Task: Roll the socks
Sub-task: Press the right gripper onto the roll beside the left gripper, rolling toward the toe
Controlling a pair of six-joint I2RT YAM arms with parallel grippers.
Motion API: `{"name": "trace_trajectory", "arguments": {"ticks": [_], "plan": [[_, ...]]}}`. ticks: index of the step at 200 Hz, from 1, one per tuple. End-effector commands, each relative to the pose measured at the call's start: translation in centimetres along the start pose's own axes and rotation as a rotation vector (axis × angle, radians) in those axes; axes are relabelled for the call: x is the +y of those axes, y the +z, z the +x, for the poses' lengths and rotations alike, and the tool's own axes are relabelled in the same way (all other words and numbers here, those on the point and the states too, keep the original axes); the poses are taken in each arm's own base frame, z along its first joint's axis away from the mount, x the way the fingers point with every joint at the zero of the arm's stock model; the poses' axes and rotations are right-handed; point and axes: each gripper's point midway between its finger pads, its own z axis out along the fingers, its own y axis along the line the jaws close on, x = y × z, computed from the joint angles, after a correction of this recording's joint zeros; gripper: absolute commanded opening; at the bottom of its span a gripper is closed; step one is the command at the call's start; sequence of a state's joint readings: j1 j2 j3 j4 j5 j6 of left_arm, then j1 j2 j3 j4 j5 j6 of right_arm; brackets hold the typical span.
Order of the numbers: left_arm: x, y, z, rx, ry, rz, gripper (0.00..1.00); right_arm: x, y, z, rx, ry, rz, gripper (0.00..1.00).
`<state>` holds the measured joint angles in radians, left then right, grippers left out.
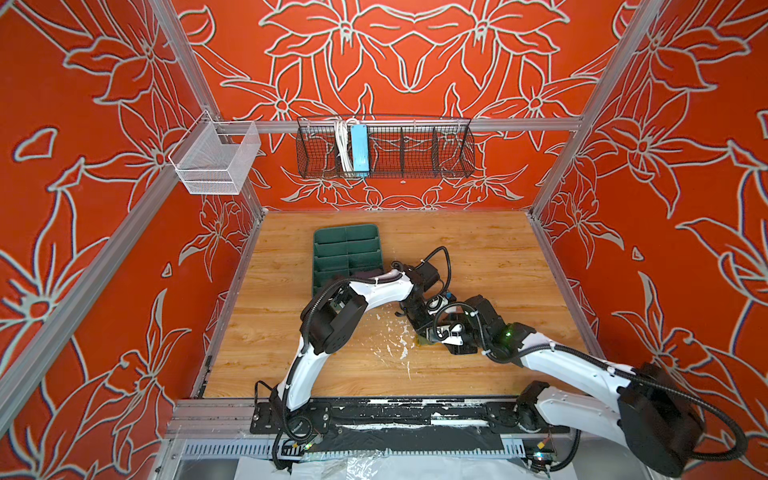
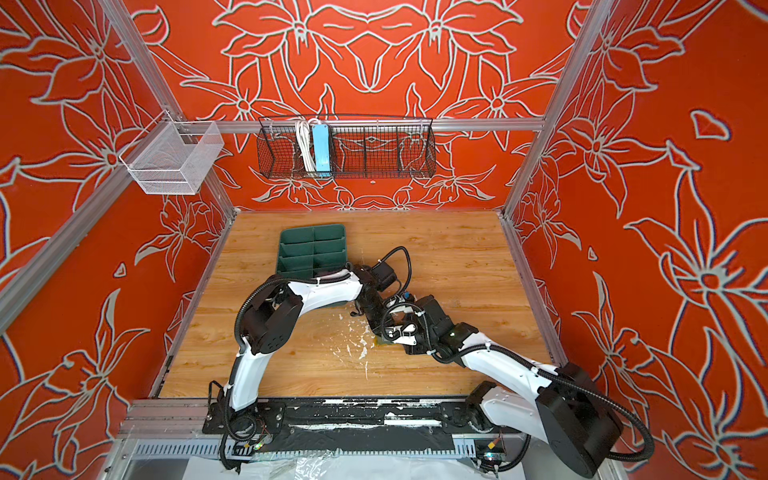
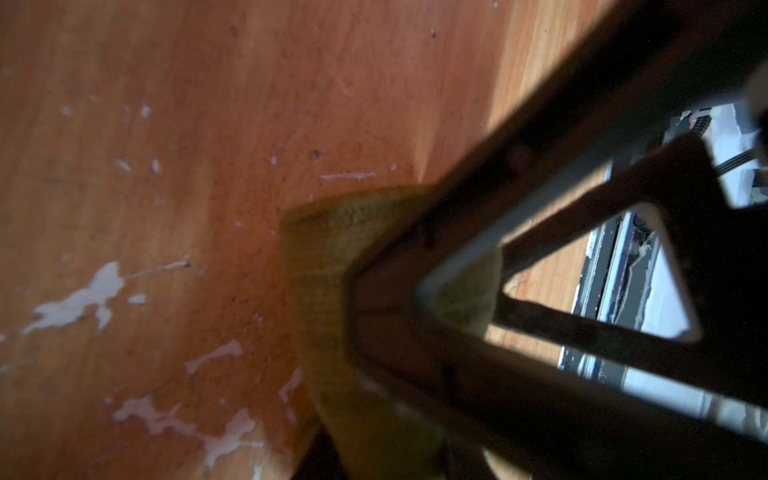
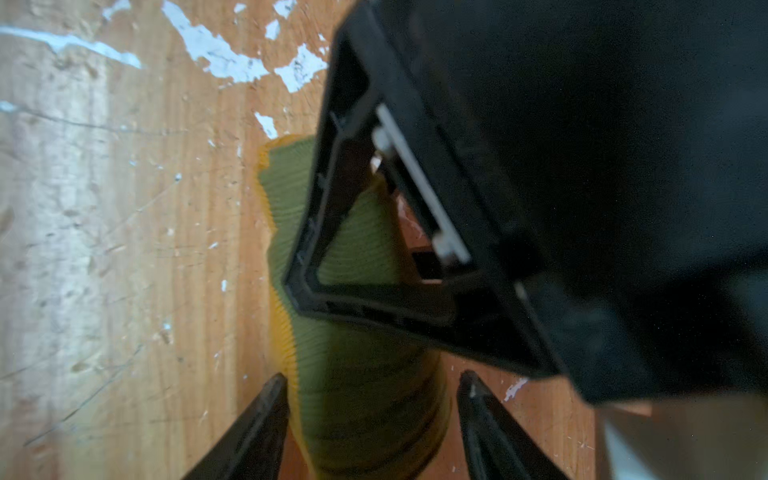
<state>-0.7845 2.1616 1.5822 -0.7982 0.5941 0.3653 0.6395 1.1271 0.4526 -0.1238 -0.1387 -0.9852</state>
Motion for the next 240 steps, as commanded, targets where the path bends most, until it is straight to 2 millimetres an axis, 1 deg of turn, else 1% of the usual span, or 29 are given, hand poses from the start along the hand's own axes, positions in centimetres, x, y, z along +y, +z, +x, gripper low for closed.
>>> {"name": "trace_trajectory", "arguments": {"ticks": [1,26,45,58,69,78,92,129,154,204,240], "plan": [[0.8,3.5,5.6,0.212,-0.102,0.013,0.0,-1.8,0.6,-0.1,0.011,-0.059,0.088,0.67],[0.8,3.3,5.7,0.209,-0.095,0.002,0.0,-1.5,1.7,0.4,0.045,-0.029,0.051,0.65],[0.7,3.1,5.5,0.203,-0.089,-0.006,0.0,-0.6,2.2,0.6,0.065,0.003,-0.012,0.54],[0.6,2.8,5.3,0.195,-0.077,-0.017,0.0,-0.1,2.3,0.8,0.082,0.023,-0.051,0.43],[0.4,2.6,5.1,0.184,-0.064,-0.024,0.08,0.5,2.3,0.9,0.088,0.032,-0.082,0.32],[0.4,2.5,4.9,0.174,-0.054,-0.034,0.14,1.0,2.2,0.9,0.085,0.025,-0.108,0.19],[0.3,2.2,4.7,0.166,-0.046,-0.043,0.19,1.5,2.2,0.8,0.083,0.023,-0.134,0.0],[0.1,1.5,4.0,0.117,-0.023,-0.076,0.27,2.5,2.2,1.1,0.135,0.057,-0.194,0.0],[-0.4,0.6,3.1,0.061,0.011,-0.087,0.36,3.0,1.9,1.2,0.152,0.067,-0.215,0.0],[-1.2,-2.0,1.1,-0.034,0.095,-0.136,0.55,3.4,0.4,1.1,0.153,0.078,-0.234,0.0],[-1.5,-3.9,-0.2,-0.128,0.155,-0.199,0.61,3.8,0.0,1.1,0.156,0.09,-0.253,0.0]]}}
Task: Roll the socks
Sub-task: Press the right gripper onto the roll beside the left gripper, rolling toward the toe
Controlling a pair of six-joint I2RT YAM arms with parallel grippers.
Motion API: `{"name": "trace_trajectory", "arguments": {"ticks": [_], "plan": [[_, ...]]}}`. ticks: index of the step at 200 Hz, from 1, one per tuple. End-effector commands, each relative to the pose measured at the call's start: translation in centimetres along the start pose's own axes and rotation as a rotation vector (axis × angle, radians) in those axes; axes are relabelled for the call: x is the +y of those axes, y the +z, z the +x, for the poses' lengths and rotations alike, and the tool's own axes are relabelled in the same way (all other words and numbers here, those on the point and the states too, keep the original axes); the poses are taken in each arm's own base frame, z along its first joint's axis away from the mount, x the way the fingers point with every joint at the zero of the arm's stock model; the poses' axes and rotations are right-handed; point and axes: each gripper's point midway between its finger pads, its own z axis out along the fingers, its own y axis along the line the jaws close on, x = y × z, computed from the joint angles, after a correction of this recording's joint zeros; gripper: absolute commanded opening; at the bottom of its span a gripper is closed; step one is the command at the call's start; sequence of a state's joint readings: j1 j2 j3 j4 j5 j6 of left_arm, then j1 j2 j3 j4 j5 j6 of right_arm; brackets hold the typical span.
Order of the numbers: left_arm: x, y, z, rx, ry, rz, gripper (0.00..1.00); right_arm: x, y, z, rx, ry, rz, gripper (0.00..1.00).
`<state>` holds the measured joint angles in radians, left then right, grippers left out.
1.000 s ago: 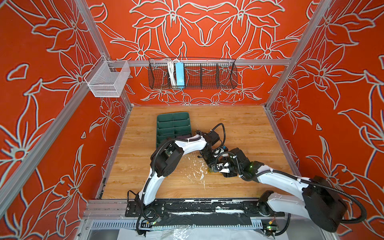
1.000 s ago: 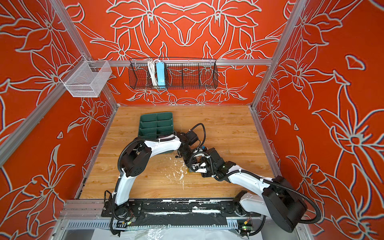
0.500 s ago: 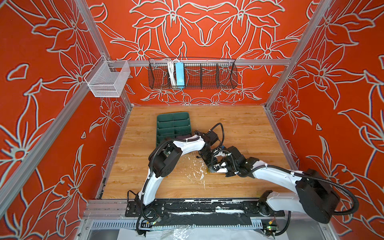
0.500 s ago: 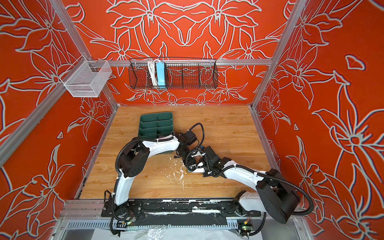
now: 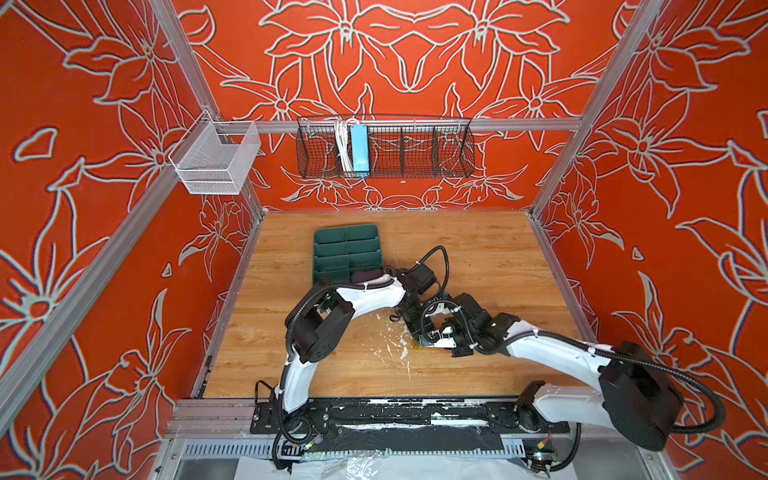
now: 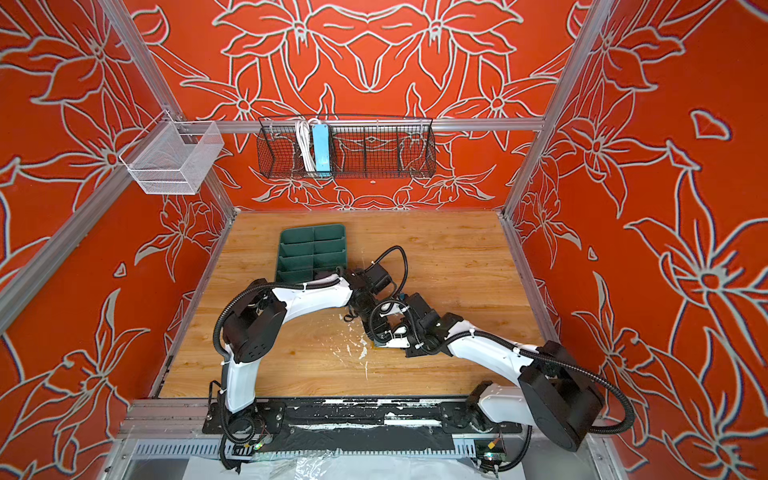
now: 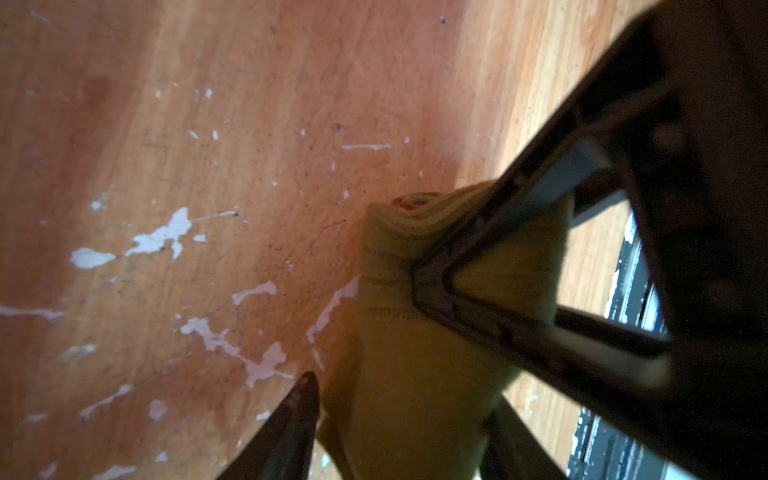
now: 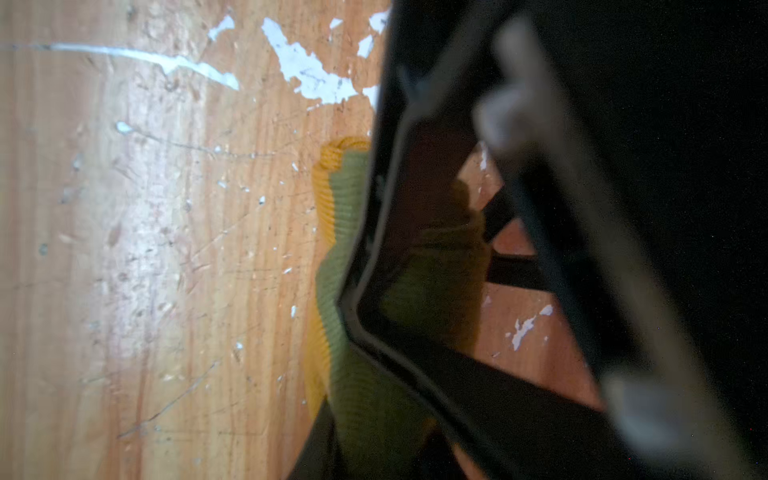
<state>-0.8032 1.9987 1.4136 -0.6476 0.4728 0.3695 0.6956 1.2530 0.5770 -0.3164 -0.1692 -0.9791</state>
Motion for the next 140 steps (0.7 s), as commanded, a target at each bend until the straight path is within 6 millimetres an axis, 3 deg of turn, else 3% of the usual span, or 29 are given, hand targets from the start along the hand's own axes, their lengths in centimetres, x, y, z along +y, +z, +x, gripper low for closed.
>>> {"name": "trace_trajectory", "arguments": {"ticks": [1,63,78,82,107,124,140], "plan": [[-1.0,-2.3,-0.9,-0.06,0.062,-0.054,0.61,1.4,-0.2,2.0,0.087,0.118,-0.061,0.0],[-1.0,-5.8,-1.7,-0.19,0.147,-0.189,0.72,1.8,-0.3,2.7,0.132,0.141,-0.076,0.0],[-1.3,-6.3,-1.4,-0.211,0.166,-0.2,0.83,1.9,-0.2,2.7,0.132,0.148,-0.083,0.0],[-1.4,-6.4,-1.3,-0.215,0.167,-0.203,1.0,1.9,-0.2,2.7,0.132,0.15,-0.082,0.0],[-1.3,-7.5,-0.8,-0.249,0.174,-0.26,0.97,1.8,-0.3,2.4,0.124,0.158,-0.087,0.0],[-0.5,-10.3,-0.6,-0.326,0.174,-0.399,0.97,2.2,-0.5,1.9,0.106,0.163,-0.125,0.0],[0.4,-14.9,-0.5,-0.438,0.158,-0.594,0.97,2.7,-0.7,1.3,0.092,0.188,-0.18,0.0]]}}
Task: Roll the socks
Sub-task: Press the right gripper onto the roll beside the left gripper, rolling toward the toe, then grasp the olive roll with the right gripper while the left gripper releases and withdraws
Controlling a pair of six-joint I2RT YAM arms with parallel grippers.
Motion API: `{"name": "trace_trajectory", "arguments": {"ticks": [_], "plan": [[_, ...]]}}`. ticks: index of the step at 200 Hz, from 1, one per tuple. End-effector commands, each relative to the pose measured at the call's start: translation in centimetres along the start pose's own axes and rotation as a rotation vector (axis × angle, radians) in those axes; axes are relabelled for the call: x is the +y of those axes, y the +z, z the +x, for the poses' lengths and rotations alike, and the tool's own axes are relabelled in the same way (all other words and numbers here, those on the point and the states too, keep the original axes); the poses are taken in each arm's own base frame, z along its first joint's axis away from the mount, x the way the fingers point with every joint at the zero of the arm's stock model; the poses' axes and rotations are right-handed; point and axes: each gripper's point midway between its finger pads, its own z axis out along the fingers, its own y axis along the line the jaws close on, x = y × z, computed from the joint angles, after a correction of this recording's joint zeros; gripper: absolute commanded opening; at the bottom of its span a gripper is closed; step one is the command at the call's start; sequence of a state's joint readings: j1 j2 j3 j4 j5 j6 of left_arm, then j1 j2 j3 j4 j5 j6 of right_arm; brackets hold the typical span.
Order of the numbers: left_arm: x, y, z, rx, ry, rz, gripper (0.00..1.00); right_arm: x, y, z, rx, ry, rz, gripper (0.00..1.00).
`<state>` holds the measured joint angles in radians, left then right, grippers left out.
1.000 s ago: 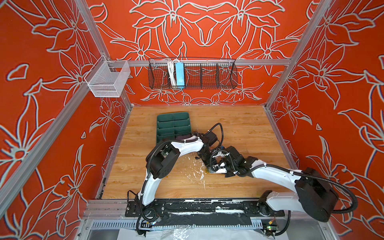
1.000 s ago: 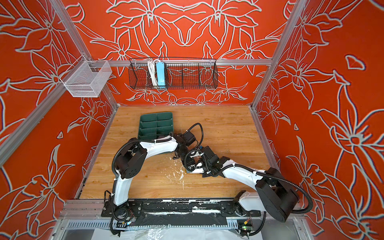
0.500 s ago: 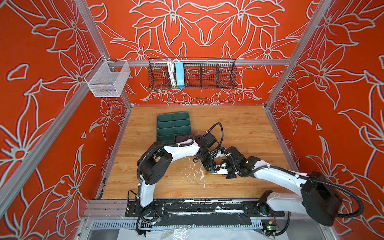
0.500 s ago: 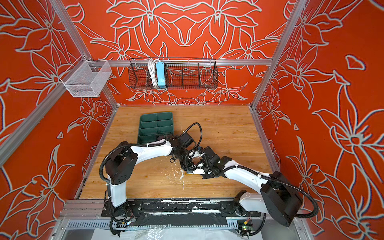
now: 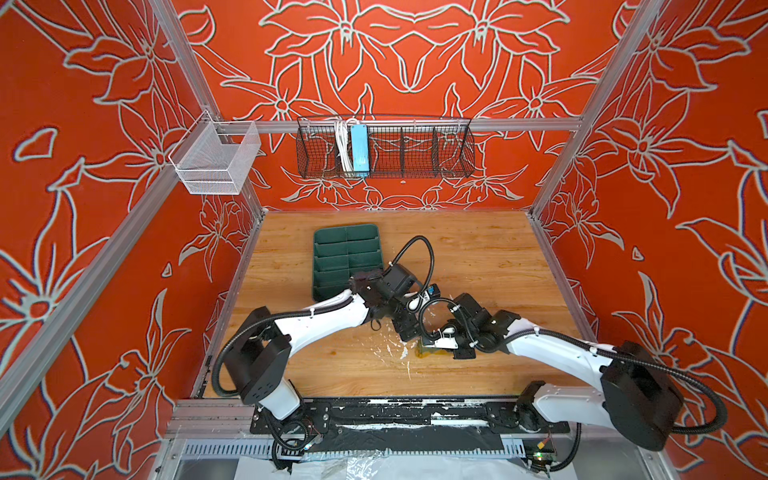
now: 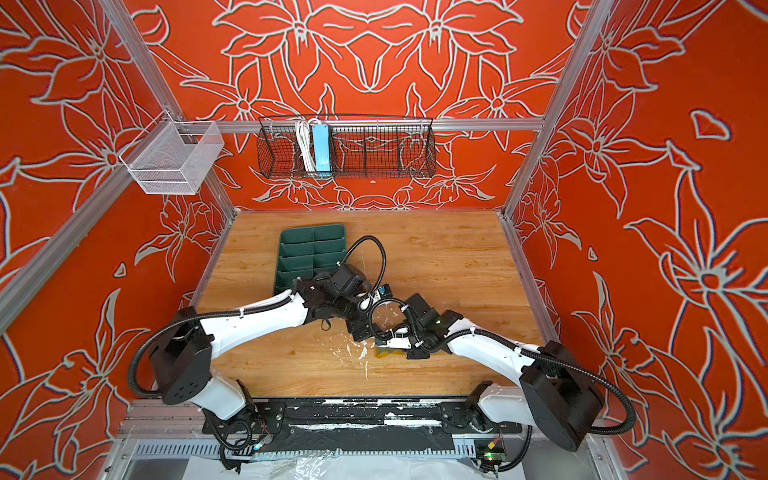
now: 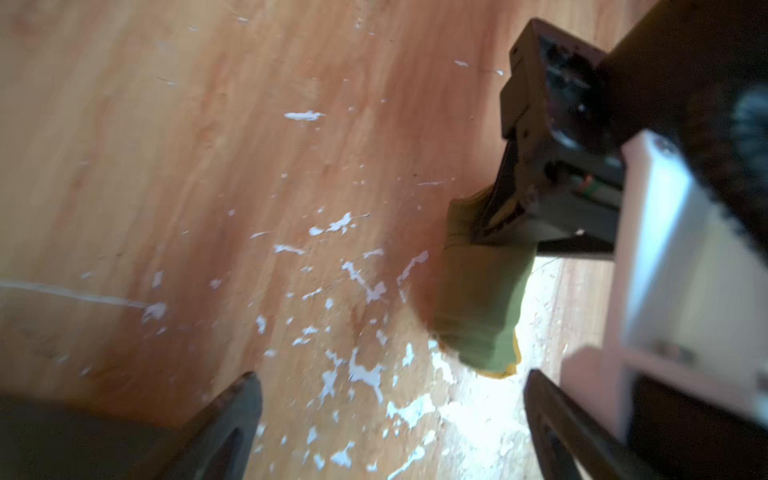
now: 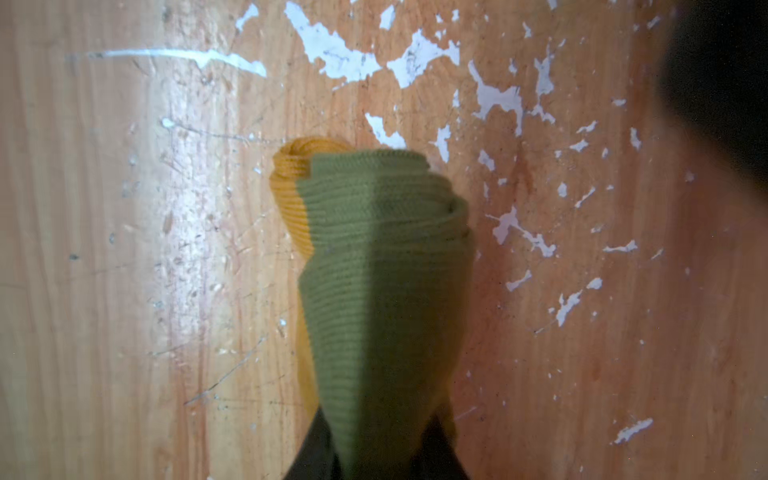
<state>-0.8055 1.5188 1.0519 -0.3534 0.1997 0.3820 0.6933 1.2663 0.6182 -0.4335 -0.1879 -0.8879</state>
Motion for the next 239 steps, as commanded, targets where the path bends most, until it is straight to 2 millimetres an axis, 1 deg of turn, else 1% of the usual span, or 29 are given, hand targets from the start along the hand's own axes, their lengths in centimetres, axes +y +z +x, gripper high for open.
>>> {"name": "trace_trajectory", "arguments": {"ticks": [1,18,34,37,39,43,56,64,69,80,94,100,113,125,142,144,148,157,169,183,198,211,218,239], "plan": [[2.7,-4.9,-2.1,-0.144,0.014,-0.239,0.97,1.4,-0.1,1.0,0.055,0.087,-0.101,0.0],[5.2,-10.3,-2.8,-0.265,0.009,-0.453,0.97,2.3,0.0,0.6,0.063,0.14,-0.177,0.0],[5.4,-14.5,-3.1,-0.36,0.042,-0.51,0.97,2.8,0.2,0.3,0.08,0.188,-0.248,0.0],[5.3,-14.8,-3.0,-0.364,0.049,-0.507,0.98,3.0,0.3,0.3,0.085,0.2,-0.263,0.0],[5.2,-16.0,-3.2,-0.394,0.055,-0.512,0.98,2.9,0.3,0.2,0.086,0.208,-0.27,0.0],[4.9,-17.0,-3.3,-0.418,0.067,-0.504,0.97,3.0,0.3,0.1,0.09,0.225,-0.289,0.0],[3.1,-19.1,-3.6,-0.463,0.131,-0.433,0.97,3.4,0.3,-0.3,0.095,0.269,-0.362,0.0],[1.7,-20.3,-4.1,-0.494,0.182,-0.38,0.98,3.3,0.4,-0.6,0.099,0.307,-0.391,0.0],[0.5,-20.7,-4.2,-0.499,0.228,-0.332,0.98,3.5,0.5,-0.8,0.097,0.331,-0.422,0.0],[-1.8,-21.4,-4.4,-0.511,0.316,-0.227,1.0,3.3,0.4,-1.4,0.093,0.369,-0.47,0.0],[-3.6,-21.6,-4.8,-0.519,0.366,-0.127,0.96,2.5,0.6,-2.0,0.095,0.419,-0.498,0.0],[-4.2,-21.4,-4.9,-0.519,0.386,-0.082,0.93,2.2,0.9,-2.2,0.095,0.443,-0.512,0.0],[-5.3,-20.2,-5.0,-0.503,0.408,0.001,0.86,1.1,1.0,-3.3,0.055,0.494,-0.531,0.0],[-5.8,-18.3,-4.8,-0.461,0.419,0.038,0.8,0.3,1.1,-4.4,0.023,0.527,-0.548,0.0],[-6.5,-15.0,-3.7,-0.391,0.462,0.031,0.78,-0.5,1.2,-5.6,-0.013,0.552,-0.575,0.0],[-6.4,-13.9,-3.4,-0.363,0.457,0.035,0.78,-0.5,1.3,-5.7,-0.014,0.554,-0.577,0.0],[-6.6,-12.6,-3.0,-0.34,0.459,0.032,0.78,-0.7,1.3,-5.9,-0.016,0.561,-0.578,0.0],[-6.8,-10.5,-2.1,-0.304,0.459,0.023,0.75,-0.9,1.4,-6.1,-0.02,0.568,-0.583,0.0],[-7.2,-7.6,-0.5,-0.254,0.426,0.017,0.72,-1.0,1.5,-6.3,-0.027,0.57,-0.591,0.0],[-6.9,-4.8,0.8,-0.204,0.373,-0.014,0.7,-1.0,1.5,-6.3,-0.02,0.579,-0.595,0.0],[-5.7,-2.7,1.7,-0.137,0.297,-0.069,0.69,-0.9,1.4,-6.3,-0.022,0.578,-0.596,0.0],[-5.1,-1.3,2.4,-0.083,0.284,-0.087,0.69,-0.7,1.3,-6.3,-0.032,0.575,-0.593,0.0],[-4.4,-0.8,2.4,-0.07,0.268,-0.119,0.69,-0.6,1.3,-6.2,-0.037,0.572,-0.589,0.0],[-3.6,0.8,2.3,-0.052,0.238,-0.153,0.69,-0.3,1.4,-6.1,-0.037,0.569,-0.598,0.0]]}}
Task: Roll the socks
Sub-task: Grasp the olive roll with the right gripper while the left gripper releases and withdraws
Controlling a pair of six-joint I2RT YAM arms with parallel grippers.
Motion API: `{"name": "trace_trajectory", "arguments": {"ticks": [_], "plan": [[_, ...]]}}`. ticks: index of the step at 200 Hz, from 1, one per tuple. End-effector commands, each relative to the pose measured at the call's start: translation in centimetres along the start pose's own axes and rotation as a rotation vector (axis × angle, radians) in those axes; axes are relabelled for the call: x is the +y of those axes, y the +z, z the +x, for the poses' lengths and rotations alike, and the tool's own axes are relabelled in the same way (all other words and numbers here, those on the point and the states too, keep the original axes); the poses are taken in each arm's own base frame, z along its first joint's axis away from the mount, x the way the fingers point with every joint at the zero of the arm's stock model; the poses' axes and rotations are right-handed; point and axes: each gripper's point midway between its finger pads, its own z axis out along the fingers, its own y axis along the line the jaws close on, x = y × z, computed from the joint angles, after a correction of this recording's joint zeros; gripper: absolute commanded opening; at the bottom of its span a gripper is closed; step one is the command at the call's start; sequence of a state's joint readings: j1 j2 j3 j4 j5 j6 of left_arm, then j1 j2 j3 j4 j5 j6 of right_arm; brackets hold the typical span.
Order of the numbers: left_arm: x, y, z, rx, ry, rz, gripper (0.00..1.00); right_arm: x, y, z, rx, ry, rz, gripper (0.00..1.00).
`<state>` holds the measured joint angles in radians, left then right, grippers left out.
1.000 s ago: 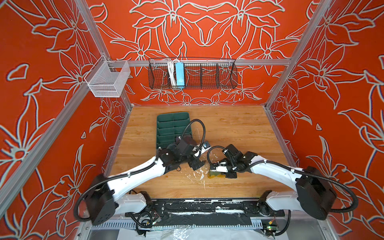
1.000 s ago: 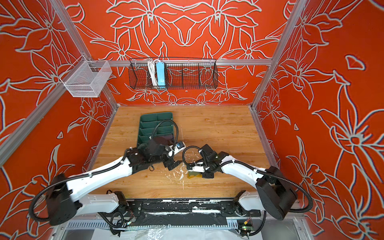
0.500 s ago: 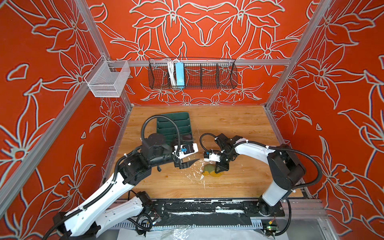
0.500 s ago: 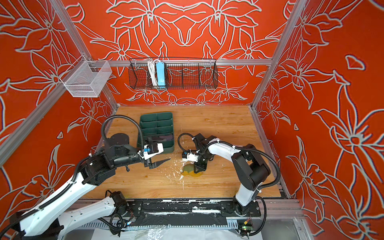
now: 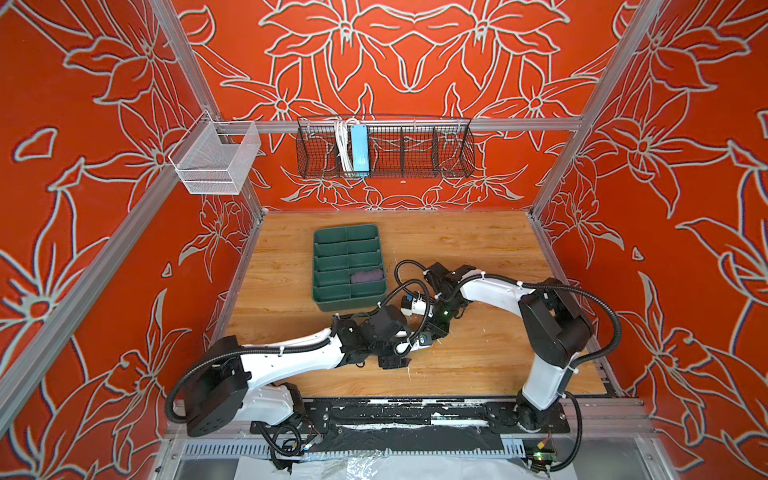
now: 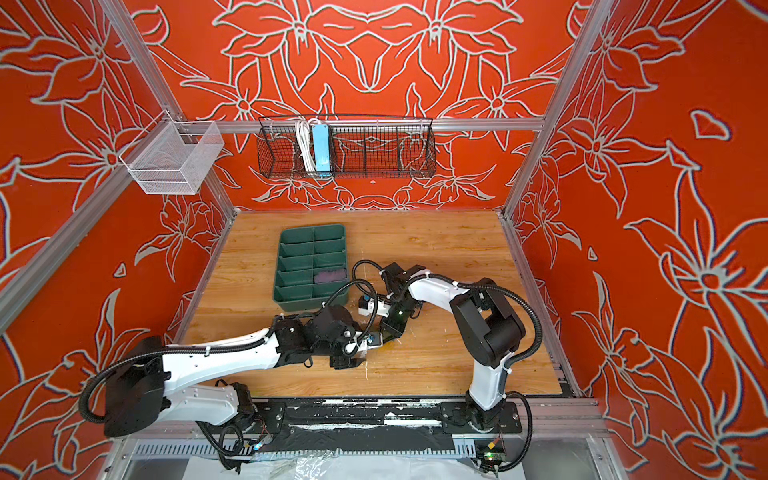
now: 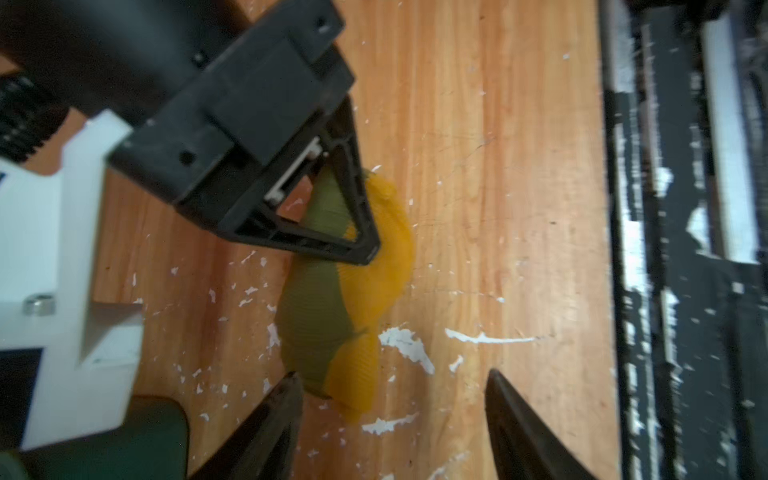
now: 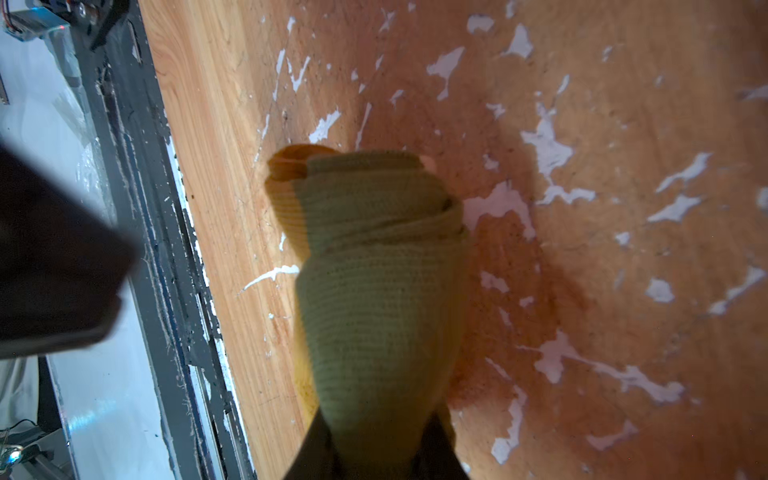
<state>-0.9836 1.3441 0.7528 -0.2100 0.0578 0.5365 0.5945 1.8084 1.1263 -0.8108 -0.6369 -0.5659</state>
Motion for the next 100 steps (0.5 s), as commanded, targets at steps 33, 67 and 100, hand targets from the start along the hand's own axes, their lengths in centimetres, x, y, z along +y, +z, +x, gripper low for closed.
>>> {"name": "trace_trajectory", "arguments": {"ticks": [33,67,100], "plan": [[3.7,3.6,-1.5,0.004,-0.11,-0.165,0.71,1.4,0.0,0.4,0.001,-0.004,-0.07,0.0],[2.8,5.9,-0.3,0.09,-0.079,-0.096,0.69,2.2,-0.8,-0.4,-0.051,-0.046,-0.077,0.0],[2.3,7.0,0.4,0.151,-0.064,-0.055,0.52,3.0,-1.9,-1.1,-0.124,-0.114,-0.05,0.0]]}}
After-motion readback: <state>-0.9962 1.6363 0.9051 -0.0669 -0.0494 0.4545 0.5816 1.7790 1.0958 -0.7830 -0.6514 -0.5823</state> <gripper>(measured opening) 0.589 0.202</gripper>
